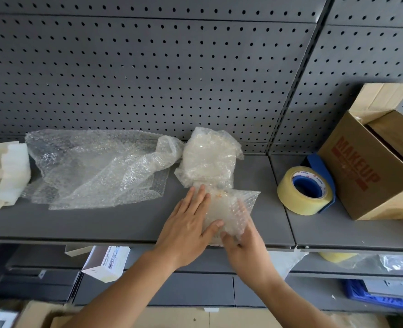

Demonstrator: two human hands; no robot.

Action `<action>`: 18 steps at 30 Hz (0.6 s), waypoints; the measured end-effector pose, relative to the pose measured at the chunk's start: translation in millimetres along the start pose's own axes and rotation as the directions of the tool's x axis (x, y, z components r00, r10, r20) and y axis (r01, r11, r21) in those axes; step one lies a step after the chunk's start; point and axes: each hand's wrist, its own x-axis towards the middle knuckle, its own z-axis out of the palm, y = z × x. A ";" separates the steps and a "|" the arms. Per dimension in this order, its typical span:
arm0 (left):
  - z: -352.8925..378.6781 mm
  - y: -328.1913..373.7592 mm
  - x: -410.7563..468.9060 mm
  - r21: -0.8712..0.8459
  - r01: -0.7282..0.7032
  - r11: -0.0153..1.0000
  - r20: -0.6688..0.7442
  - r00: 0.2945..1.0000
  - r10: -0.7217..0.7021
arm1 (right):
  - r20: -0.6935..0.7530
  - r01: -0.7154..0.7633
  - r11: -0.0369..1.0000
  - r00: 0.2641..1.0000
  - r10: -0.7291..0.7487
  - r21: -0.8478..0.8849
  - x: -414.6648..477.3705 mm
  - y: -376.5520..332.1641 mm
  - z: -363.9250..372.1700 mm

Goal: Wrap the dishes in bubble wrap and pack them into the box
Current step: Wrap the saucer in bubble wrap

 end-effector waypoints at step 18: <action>0.6 20.8 4.2 0.083 -0.033 0.996 0.043 0.999 0.029 | -0.101 -0.213 0.675 0.913 0.394 0.706 19.1 -5.9 -2.3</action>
